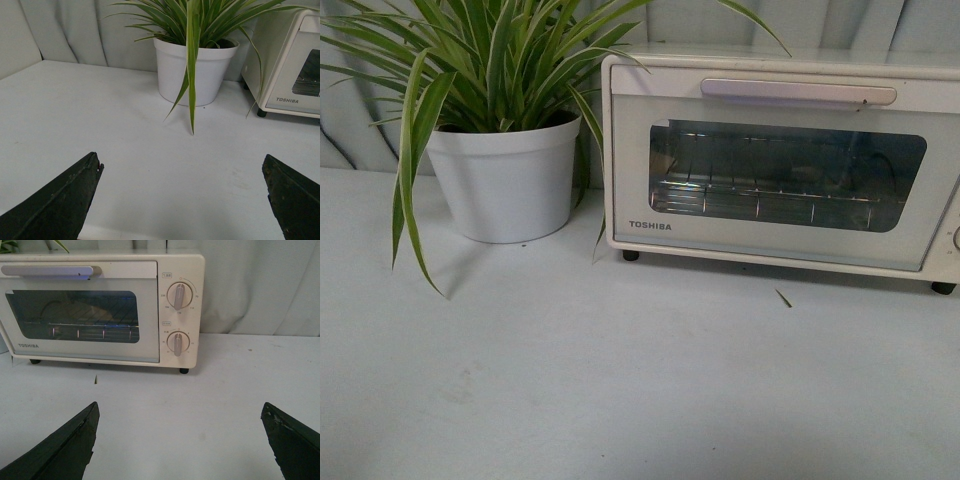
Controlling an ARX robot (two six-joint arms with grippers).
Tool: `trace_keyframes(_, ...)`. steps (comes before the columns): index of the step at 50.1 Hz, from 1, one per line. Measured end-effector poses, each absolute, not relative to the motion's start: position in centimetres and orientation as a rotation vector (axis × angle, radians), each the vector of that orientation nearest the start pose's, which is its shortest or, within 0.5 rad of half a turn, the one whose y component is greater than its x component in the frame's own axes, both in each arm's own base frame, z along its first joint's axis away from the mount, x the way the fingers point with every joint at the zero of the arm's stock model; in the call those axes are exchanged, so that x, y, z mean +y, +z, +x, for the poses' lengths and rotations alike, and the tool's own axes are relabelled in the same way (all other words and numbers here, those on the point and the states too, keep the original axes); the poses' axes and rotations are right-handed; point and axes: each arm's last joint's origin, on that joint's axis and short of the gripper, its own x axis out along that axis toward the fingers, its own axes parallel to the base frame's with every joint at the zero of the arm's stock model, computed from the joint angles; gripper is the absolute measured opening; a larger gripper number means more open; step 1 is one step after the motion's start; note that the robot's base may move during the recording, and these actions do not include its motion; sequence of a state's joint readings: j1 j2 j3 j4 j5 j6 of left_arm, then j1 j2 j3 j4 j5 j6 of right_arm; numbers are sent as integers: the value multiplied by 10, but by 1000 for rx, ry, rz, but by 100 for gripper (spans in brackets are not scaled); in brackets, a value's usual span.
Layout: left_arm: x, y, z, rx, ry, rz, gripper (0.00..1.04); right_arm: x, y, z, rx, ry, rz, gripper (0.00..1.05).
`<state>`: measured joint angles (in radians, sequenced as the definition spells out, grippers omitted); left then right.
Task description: Open oven
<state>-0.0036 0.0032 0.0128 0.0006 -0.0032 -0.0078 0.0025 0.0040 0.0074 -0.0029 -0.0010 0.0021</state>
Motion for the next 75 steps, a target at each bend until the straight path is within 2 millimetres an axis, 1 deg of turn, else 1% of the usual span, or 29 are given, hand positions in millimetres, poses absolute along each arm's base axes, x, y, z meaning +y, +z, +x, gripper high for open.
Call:
trace_keyframes(26, 0, 168, 97, -10, 0, -8, 98, 0, 165, 97, -1, 3, 2, 95)
trace_keyframes(29, -1, 165, 98, 101, 53, -101, 98, 0, 165, 97, -1, 3, 2, 95)
trace_keyframes(31, -2, 164, 99, 146, 65, -135, 98, 0, 165, 97, -1, 3, 2, 95)
trace_keyframes(32, -3, 162, 100, 179, 65, -182, 98, 0, 165, 97, -1, 3, 2, 95)
trace_keyframes(36, -7, 161, 104, 224, 62, -284, 98, 0, 165, 97, -1, 3, 2, 95)
trace_keyframes(38, -11, 163, 108, 242, 47, -350, 98, 0, 165, 97, -1, 3, 2, 95)
trace_keyframes(39, -12, 164, 108, 244, 44, -356, 98, 0, 165, 97, -1, 3, 2, 95)
trace_keyframes(45, -27, 178, 124, 281, -21, -500, 98, 0, 165, 97, -1, 3, 2, 95)
trace_keyframes(49, -46, 187, 145, 323, -94, -600, 98, 0, 165, 97, -1, 3, 2, 95)
trace_keyframes(53, -70, 193, 171, 386, -177, -701, 98, 0, 165, 97, -1, 3, 2, 95)
trace_keyframes(57, -92, 189, 196, 466, -201, -753, 98, 0, 165, 97, -1, 3, 2, 95)
trace_keyframes(62, -115, 181, 218, 540, -203, -784, 98, 0, 165, 97, -1, 3, 2, 95)
trace_keyframes(68, -136, 172, 237, 590, -197, -816, 98, 0, 165, 97, -1, 3, 2, 95)
trace_keyframes(75, -152, 167, 248, 619, -203, -844, 98, 0, 165, 97, -1, 3, 2, 95)
